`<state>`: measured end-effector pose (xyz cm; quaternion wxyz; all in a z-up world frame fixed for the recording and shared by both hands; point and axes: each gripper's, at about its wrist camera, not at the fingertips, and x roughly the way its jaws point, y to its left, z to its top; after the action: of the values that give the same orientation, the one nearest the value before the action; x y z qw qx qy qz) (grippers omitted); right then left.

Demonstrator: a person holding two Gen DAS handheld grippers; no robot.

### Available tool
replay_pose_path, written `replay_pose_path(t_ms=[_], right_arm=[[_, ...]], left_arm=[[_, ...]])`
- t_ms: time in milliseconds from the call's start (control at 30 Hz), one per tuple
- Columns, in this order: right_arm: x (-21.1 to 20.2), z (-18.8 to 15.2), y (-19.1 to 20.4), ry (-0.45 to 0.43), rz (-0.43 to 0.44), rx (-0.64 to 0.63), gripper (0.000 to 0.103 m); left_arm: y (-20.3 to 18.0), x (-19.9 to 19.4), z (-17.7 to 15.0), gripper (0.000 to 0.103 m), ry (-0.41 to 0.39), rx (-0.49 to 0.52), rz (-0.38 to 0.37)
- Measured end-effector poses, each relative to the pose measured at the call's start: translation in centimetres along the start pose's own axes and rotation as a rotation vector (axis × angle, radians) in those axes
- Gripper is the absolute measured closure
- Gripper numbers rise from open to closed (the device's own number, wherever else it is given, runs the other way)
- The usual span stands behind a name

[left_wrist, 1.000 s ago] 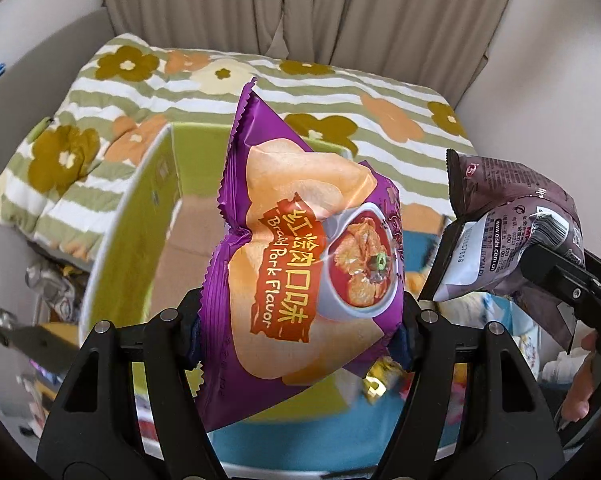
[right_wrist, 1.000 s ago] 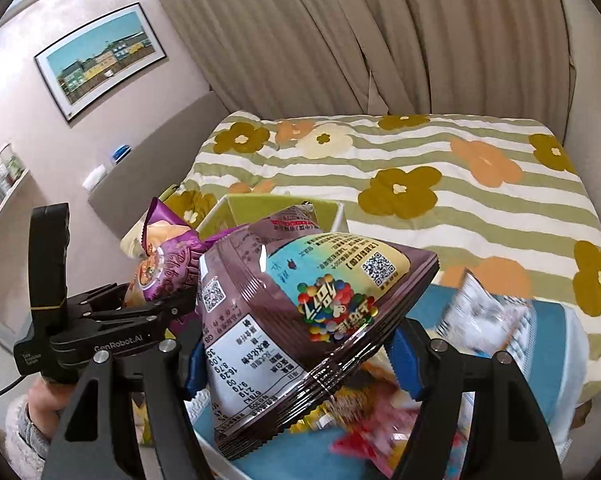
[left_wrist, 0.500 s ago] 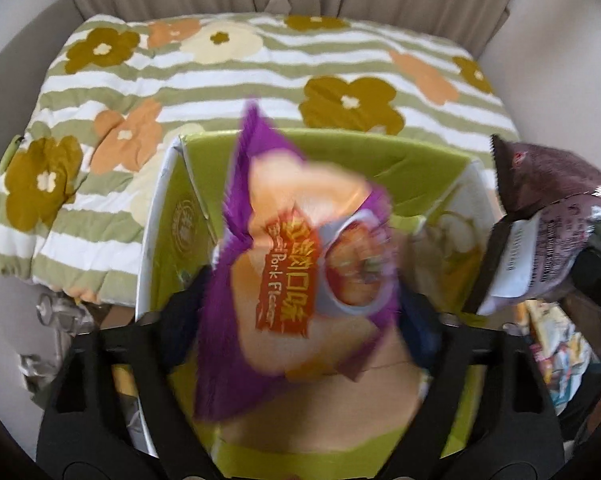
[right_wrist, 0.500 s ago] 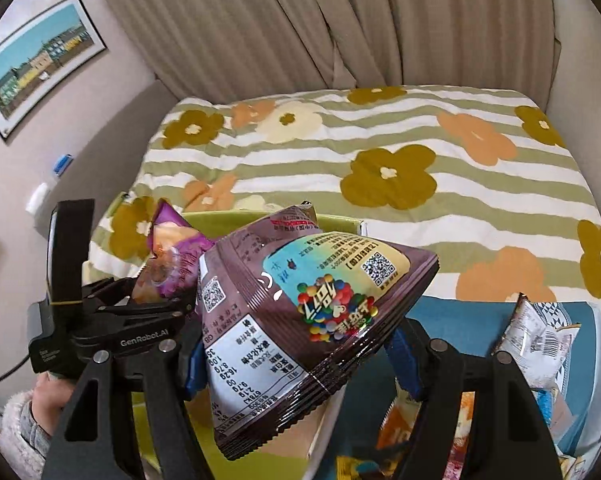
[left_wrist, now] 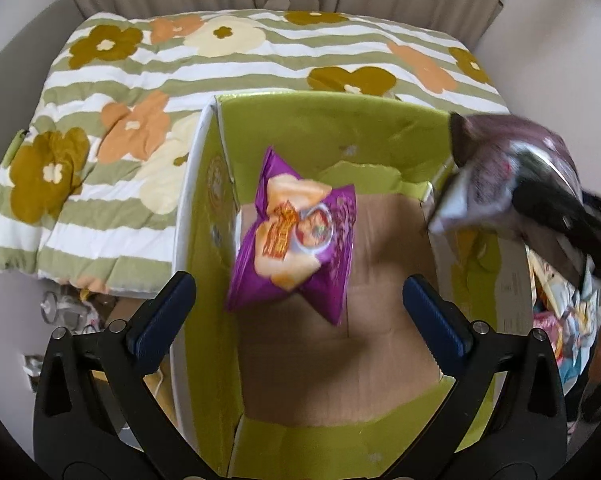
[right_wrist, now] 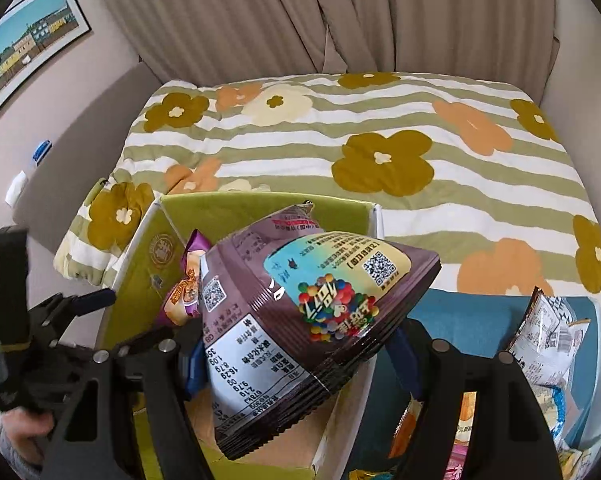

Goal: Organize snacks
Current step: 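Open left tool over box while right tool releases brown bag inside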

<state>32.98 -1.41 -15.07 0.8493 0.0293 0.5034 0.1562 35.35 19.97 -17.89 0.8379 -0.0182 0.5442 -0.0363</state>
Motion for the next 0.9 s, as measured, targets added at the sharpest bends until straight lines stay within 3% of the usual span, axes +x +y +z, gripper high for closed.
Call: replay_pose_path(t_ms=[200,267,300,433,667,900], right_arm=[[1.7,0.9,1.5,0.038,-0.033,-0.083,0.033],[2.5,1.0,2.0,0.047,-0.068,-0.114,0.018],[2.7,0.9,2.1,0.040,-0.077,-0.127,0.000],[3.3,0.4,2.2,0.039,-0.135,-0.163,0.000],[1.8,-0.6,2.2,0.023,-0.135,-0.120,0.000],[-1.3,-0.7,2.9,-0.039,-0.120,-0.109,0.000]], left_arm=[[0.8,-1.0,-1.4,0.001,-0.020,-0.021,0.013],[1.2,-1.1,-1.7,0.001,-0.023,-0.030,0.013],[1.3,-1.2,-1.8,0.001,-0.025,-0.031,0.012],[1.6,-1.3,-2.0,0.001,-0.034,-0.021,0.032],[1.5,-1.5,-2.0,0.001,-0.046,-0.012,0.007],[0.3,-4.6,-2.1,0.001,-0.104,0.000,0.020]])
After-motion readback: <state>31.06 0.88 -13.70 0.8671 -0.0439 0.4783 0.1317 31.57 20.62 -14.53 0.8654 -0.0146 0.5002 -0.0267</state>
